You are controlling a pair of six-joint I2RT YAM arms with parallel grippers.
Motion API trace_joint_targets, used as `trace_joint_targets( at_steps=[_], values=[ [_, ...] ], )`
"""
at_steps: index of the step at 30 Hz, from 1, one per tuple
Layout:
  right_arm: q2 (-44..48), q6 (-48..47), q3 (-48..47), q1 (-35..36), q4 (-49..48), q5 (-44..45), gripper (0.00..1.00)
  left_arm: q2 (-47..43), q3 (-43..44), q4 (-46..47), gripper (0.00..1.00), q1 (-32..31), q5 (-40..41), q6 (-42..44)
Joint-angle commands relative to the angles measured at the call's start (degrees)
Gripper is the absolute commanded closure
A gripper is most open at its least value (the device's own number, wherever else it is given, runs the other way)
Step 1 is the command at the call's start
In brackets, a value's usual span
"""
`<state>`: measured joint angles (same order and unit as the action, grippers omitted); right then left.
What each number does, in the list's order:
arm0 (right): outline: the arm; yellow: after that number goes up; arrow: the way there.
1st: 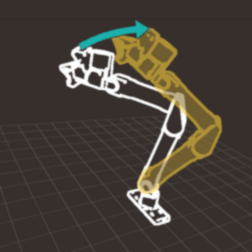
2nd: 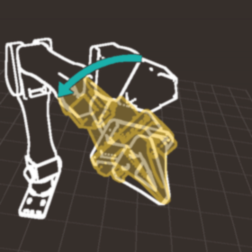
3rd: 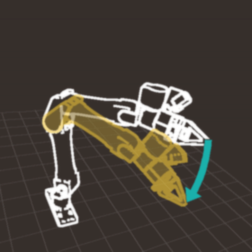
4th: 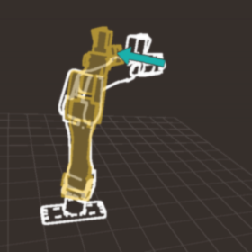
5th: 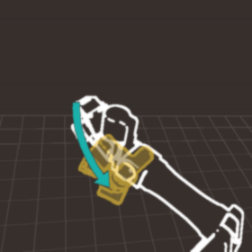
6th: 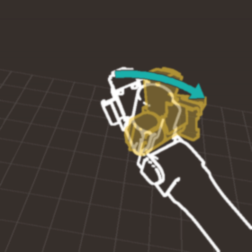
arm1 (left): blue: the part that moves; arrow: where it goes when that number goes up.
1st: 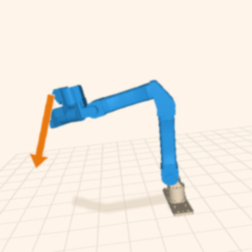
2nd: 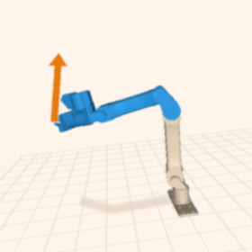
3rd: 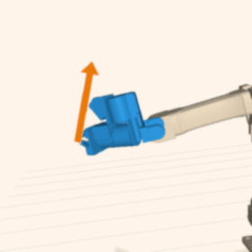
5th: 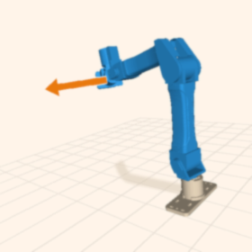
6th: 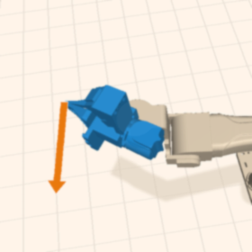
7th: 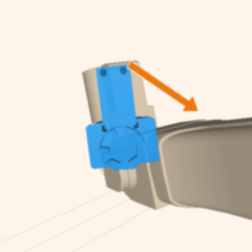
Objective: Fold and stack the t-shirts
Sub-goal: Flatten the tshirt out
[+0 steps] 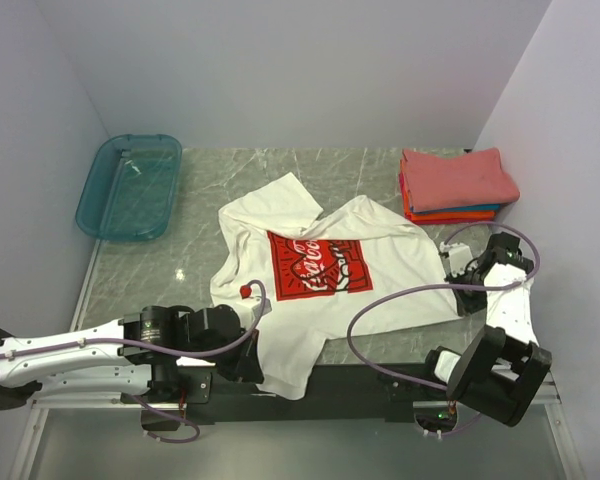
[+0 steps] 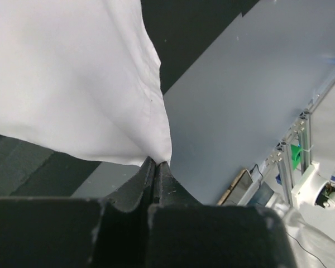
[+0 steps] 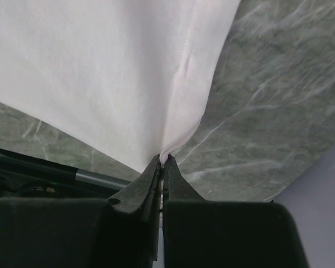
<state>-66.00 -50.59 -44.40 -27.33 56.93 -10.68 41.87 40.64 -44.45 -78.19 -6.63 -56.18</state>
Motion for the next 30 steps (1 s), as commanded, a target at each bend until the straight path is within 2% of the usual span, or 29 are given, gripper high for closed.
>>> trace_joint_targets(
  at_steps=[1, 11, 12, 13, 14, 15, 17, 19, 20, 22, 23, 24, 25, 26, 27, 28, 29, 30],
  values=[
    [2.54, -4.52, 2.21, -0.70, 3.37, 3.20, 1.00, -0.56, 3.82, 0.06, 0.99, -0.29, -3.29, -1.03],
    [4.39, -7.59, 3.71, -2.81, 3.19, 4.09, 1.00, 0.32, 1.72, 2.61, 0.99, -1.87, -13.40, -3.31],
    [4.30, -7.77, 3.01, -2.99, 3.54, 3.74, 0.94, 0.67, 1.46, 2.35, 0.97, -2.05, -14.01, -3.41],
    [4.04, -8.47, 2.40, -3.43, 4.06, 2.08, 0.85, 0.85, 1.80, 1.39, 0.90, -2.22, -13.41, -3.41],
    [3.86, -8.82, 1.52, -3.52, 4.77, 1.02, 0.74, 1.02, 2.68, -2.01, 0.71, -2.40, -11.93, -3.06],
    [3.68, -9.00, -0.32, -3.52, 6.25, -0.30, 0.61, 1.28, 4.34, -5.01, 0.60, -2.40, -8.87, -2.71],
    [3.07, -9.18, -2.52, -3.52, 7.32, -4.24, 0.50, 1.46, 11.45, -10.11, 0.39, -2.32, 3.42, -2.96],
    [1.15, -9.96, -6.56, -3.52, 9.51, -7.76, 0.46, 1.11, 18.29, -14.70, 0.27, -2.31, 11.16, -3.67],
    [0.26, -10.06, -7.97, -3.52, 10.30, -10.13, 0.45, 1.11, 19.90, -14.97, 0.19, -2.23, 18.69, -3.50],
    [-2.63, -12.15, -11.75, -3.52, 12.32, -18.29, 0.44, 2.77, 22.10, -12.35, 0.13, -1.35, 24.36, -0.45],
    [-3.78, -13.30, -12.98, -3.43, 13.29, -21.72, 0.44, 4.09, 22.37, -10.50, 0.11, 1.78, 26.65, 1.67],
    [-5.09, -14.35, -14.90, -2.99, 15.21, -29.24, 0.44, 7.93, 22.72, -4.92, 0.11, 4.95, 25.72, 4.48],
    [-7.80, -16.19, -15.88, -2.64, 15.93, -32.71, 0.44, 10.23, 22.81, -1.64, 0.12, 9.24, 23.10, 11.12],
    [-9.22, -16.82, -16.76, -2.12, 16.54, -35.96, 0.44, 12.60, 22.90, 1.26, 0.16, 18.86, 16.72, 13.88],
    [-10.54, -17.09, -18.34, -1.07, 17.42, -42.34, 0.44, 17.15, 22.64, 5.56, 0.17, 23.04, 14.65, 16.43],
    [-12.90, -16.74, -19.13, -0.45, 17.52, -44.93, 0.44, 19.46, 22.81, 12.21, 0.17, 26.65, 13.41, 20.63],
    [-13.97, -16.21, -20.45, 0.08, 17.08, -47.65, 0.44, 24.79, 23.34, 15.67, 0.17, 34.26, 9.92, 22.33],
    [-14.77, -15.16, -20.98, 0.78, 16.47, -49.42, 0.44, 27.89, 24.21, 18.40, 0.17, 38.16, 8.06, 23.48]
  ],
)
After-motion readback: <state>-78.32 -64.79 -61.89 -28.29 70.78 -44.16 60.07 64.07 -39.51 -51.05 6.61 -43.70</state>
